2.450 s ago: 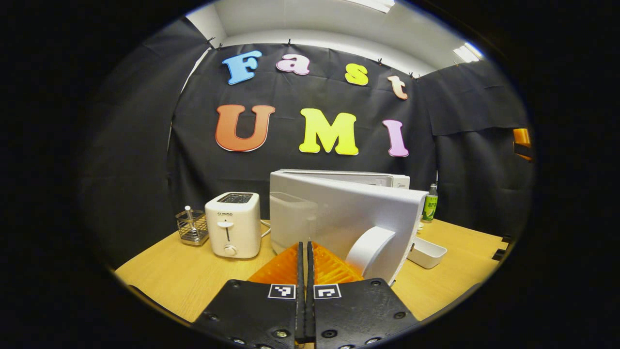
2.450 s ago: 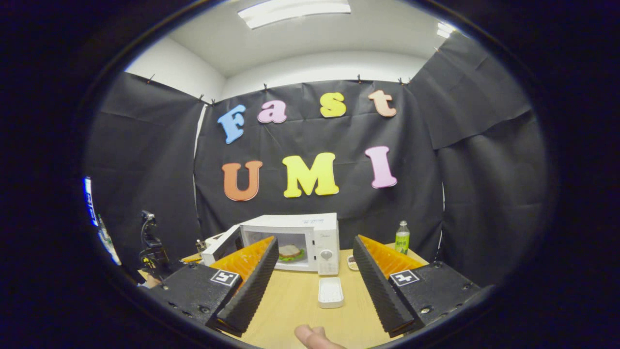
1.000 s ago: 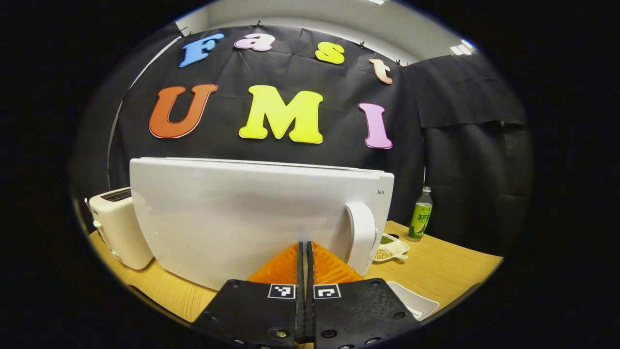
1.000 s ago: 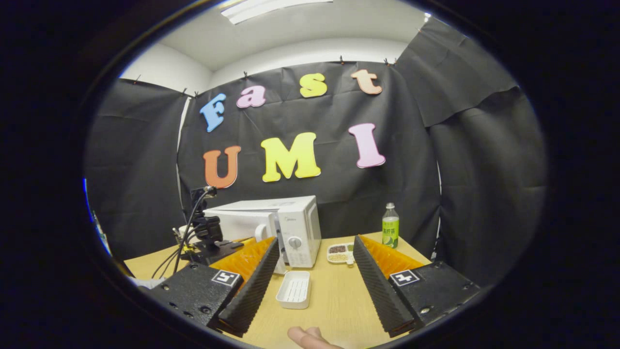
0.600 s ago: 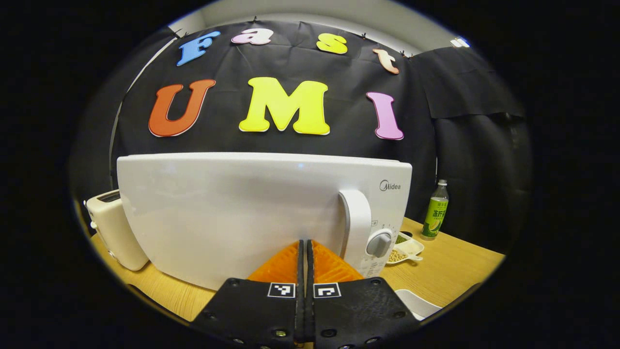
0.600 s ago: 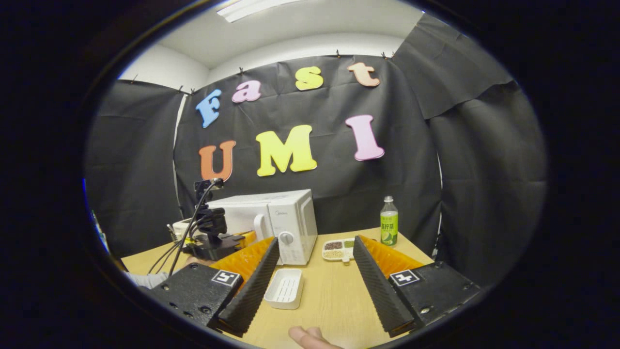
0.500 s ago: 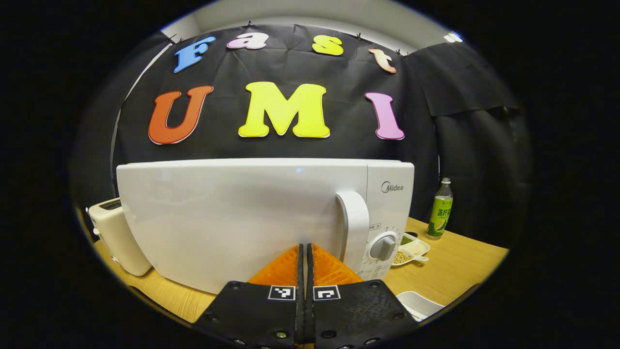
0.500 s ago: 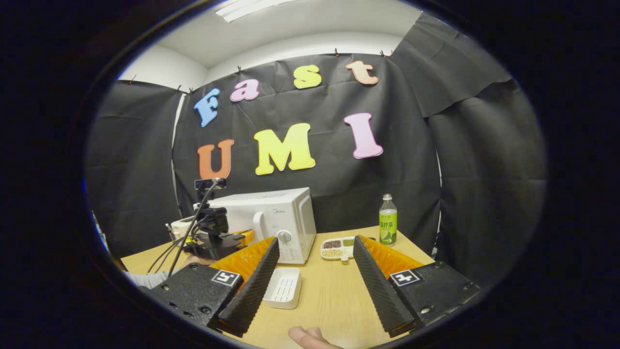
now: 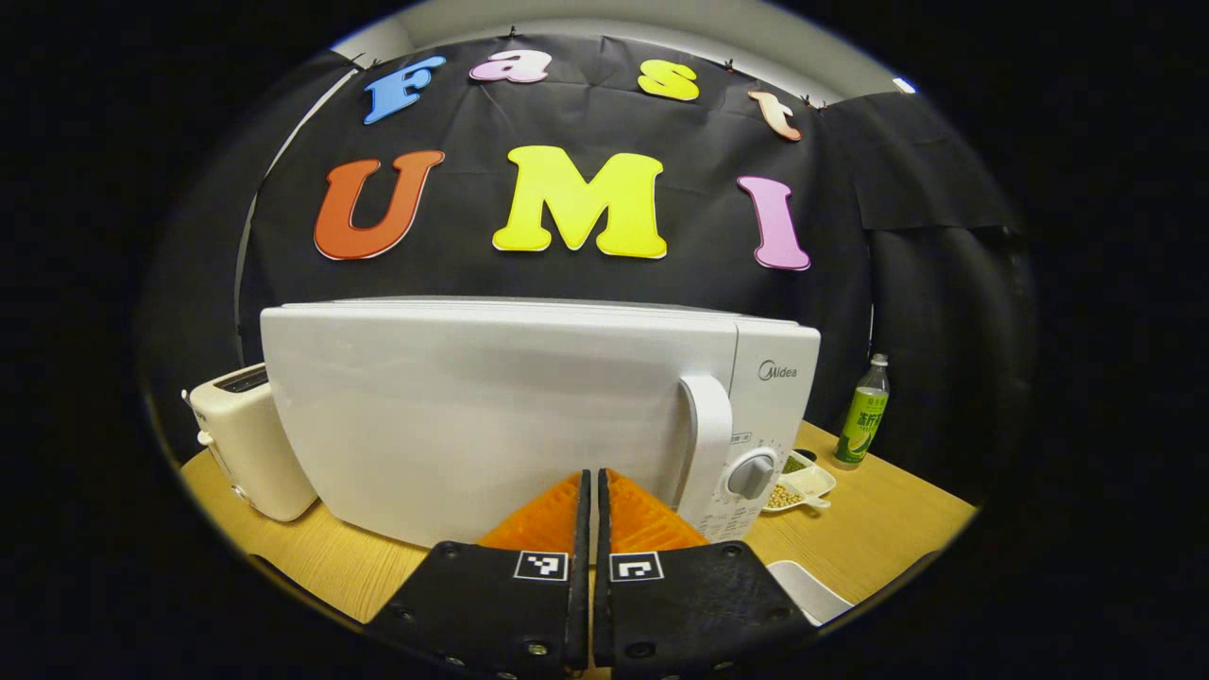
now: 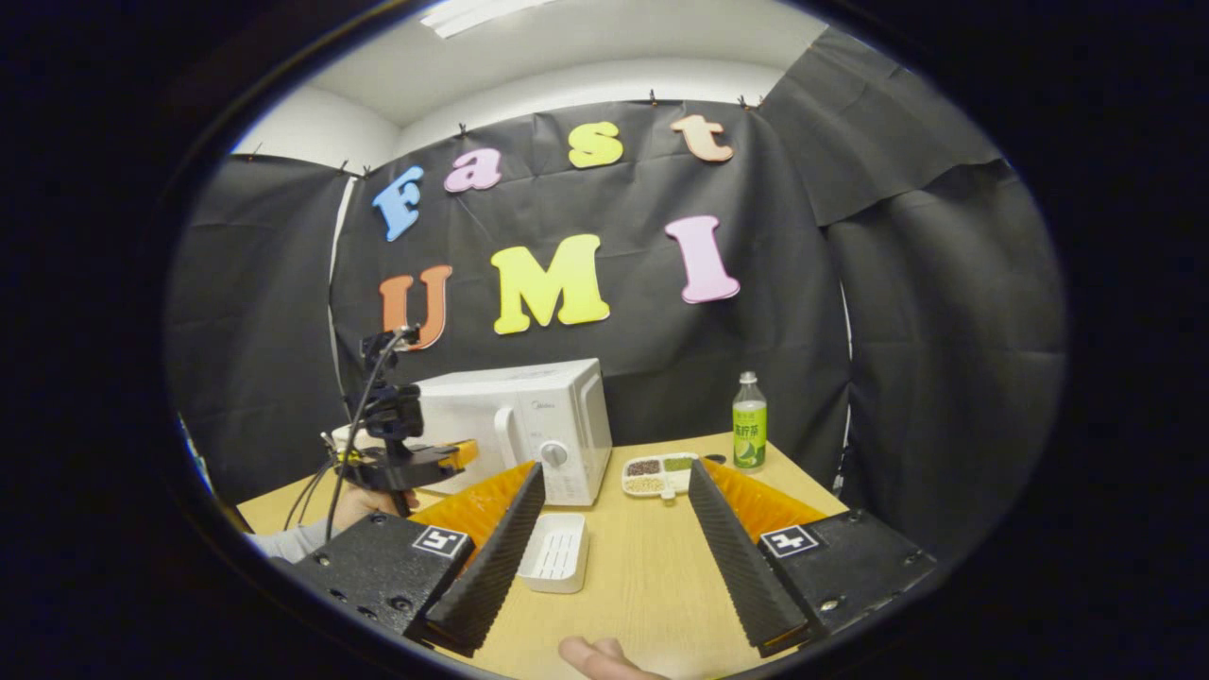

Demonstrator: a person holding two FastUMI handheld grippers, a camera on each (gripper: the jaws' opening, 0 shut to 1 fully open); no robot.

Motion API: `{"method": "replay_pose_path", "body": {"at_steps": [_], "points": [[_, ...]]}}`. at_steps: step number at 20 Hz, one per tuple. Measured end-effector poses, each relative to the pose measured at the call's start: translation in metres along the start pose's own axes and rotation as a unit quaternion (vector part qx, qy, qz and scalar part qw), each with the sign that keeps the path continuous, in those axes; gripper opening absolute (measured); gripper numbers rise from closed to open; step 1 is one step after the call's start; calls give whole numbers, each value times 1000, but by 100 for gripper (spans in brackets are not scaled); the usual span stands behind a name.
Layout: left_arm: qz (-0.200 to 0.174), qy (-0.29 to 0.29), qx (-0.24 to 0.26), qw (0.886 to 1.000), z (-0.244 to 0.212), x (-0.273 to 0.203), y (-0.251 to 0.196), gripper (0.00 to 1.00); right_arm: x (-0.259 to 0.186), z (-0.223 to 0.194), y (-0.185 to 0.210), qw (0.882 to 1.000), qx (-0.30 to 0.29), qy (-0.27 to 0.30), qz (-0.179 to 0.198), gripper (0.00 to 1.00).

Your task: Open the microwave oven with the left hand, put the food in, and close the microwave oven.

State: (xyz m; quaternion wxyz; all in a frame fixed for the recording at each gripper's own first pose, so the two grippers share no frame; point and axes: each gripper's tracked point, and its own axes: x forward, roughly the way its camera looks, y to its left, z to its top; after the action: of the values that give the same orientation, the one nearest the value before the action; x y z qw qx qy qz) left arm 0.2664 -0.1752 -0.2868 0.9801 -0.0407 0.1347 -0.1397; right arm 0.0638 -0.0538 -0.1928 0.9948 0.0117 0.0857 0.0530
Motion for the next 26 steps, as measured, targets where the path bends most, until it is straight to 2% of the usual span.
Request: {"method": "replay_pose_path", "body": {"at_steps": [2,3,4,5,6,7,8,9,10,11,13,14,15,16,18,22,24,25,26], "points": [[-5,-1,-12,1000,9,-30,-2,15,-9,2,0,1000,-3,3,-11,98],[-8,5,-16,1000,11,-44,-3,37,-14,2,1,1000,-3,4,-16,98],[-6,12,-14,1000,12,-61,-3,39,-20,5,2,1000,-3,5,-20,98],[-5,15,-9,1000,15,-78,-3,55,-25,7,4,1000,-2,4,-23,98],[-1,15,-3,1000,20,-95,-4,79,-31,11,7,1000,-1,3,-23,98],[5,17,6,1000,24,-112,-2,90,-38,14,8,1000,0,3,-26,98],[10,15,14,1000,31,-125,-2,79,-45,17,9,1000,1,3,-30,98],[11,11,22,1000,39,-142,-3,95,-53,22,10,999,2,-1,-33,91],[10,1,24,1000,49,-161,-5,87,-60,30,12,999,1,-6,-34,91],[15,-3,19,1000,59,-178,-5,97,-68,36,13,999,1,-12,-38,98],[17,0,4,1000,75,-214,-7,97,-83,48,12,999,-1,-19,-49,98],[27,0,1,1000,84,-231,-4,96,-91,54,13,998,-3,-20,-52,90],[48,-1,1,999,92,-248,3,96,-99,61,14,998,-5,-24,-54,91],[64,-3,6,998,100,-264,9,96,-107,69,15,998,-4,-29,-54,98],[82,-26,17,996,122,-295,11,95,-125,86,18,998,-8,-44,-53,98],[57,-61,16,996,147,-352,-3,95,-153,115,23,995,-19,-80,-56,97],[59,-83,14,995,157,-377,0,95,-160,122,29,994,-23,-89,-56,97],[65,-92,14,994,159,-390,3,95,-164,124,33,994,-27,-92,-54,90],[73,-98,13,992,159,-401,10,95,-166,125,39,994,-32,-94,-51,90]]}}
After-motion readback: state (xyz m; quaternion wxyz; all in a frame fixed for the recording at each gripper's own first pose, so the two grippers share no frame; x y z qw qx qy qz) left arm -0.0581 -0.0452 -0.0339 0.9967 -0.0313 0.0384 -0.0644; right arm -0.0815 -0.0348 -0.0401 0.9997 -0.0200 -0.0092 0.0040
